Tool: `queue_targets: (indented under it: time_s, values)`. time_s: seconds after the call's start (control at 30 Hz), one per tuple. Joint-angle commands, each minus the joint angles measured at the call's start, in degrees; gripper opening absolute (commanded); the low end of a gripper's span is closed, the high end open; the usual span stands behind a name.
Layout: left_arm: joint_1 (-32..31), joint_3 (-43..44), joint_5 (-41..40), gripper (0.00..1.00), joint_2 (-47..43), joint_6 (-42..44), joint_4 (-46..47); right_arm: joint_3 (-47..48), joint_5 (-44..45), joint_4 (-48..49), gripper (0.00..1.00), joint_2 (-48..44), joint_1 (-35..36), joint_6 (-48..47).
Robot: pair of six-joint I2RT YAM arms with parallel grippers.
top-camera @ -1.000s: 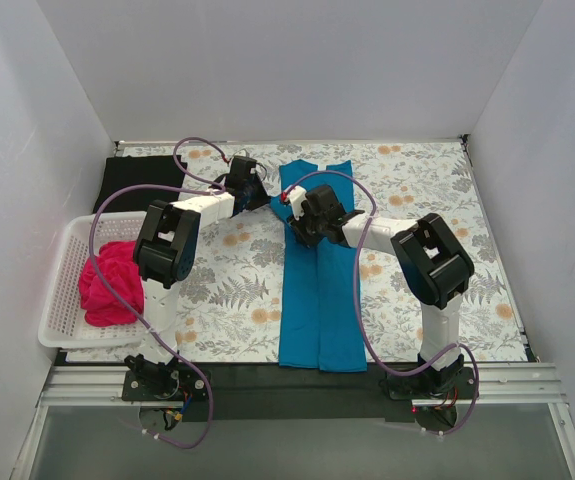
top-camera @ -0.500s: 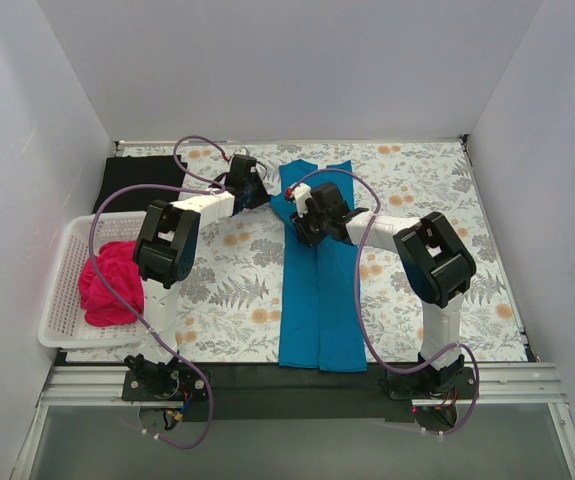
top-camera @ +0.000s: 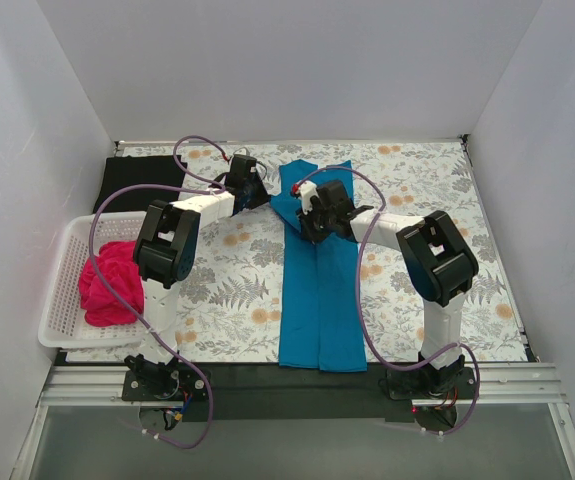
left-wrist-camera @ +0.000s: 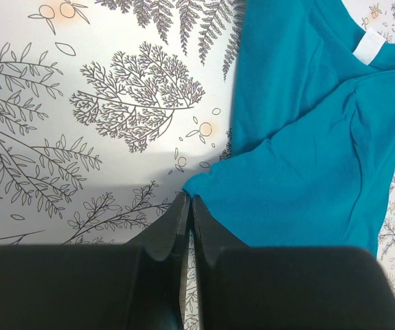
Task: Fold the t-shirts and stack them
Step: Fold the tshirt
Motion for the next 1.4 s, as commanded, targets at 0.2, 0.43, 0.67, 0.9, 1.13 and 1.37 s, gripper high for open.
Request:
queue_targets:
  time_s: [0.2, 0.43, 0.67, 0.9, 1.13, 1.37]
  values:
    - [0.01, 2.49, -1.18, 0.02, -1.04, 0.40, 0.49, 1.22, -2.79, 0.42, 0.03, -3.10, -1.24, 3.88]
    - [-0.08, 5.73, 0.13, 0.02, 0.10, 0.14, 1.37, -0.19, -5.42, 1.38, 0.02, -3.72, -3.17, 8.89]
    - [-0.26, 8.20, 3.39, 0.02, 1.50, -1.71, 1.73, -1.33, -7.43, 3.32, 0.02, -4.07, -4.23, 13.11]
    - [-0.26, 5.65, 1.37, 0.01, -1.13, -5.22, -0.73, -0.63, -11.48, 3.41, 0.03, -4.77, -7.04, 15.66]
    - [-0.34, 8.45, 1.98, 0.01, -0.26, -7.68, -4.68, 0.42, -12.89, 3.41, 0.03, -4.69, -8.62, 16.28]
    - [-0.52, 11.97, 1.98, 0.01, 0.44, -10.23, -8.38, 1.30, -14.38, 3.32, 0.04, -3.63, -10.47, 17.60]
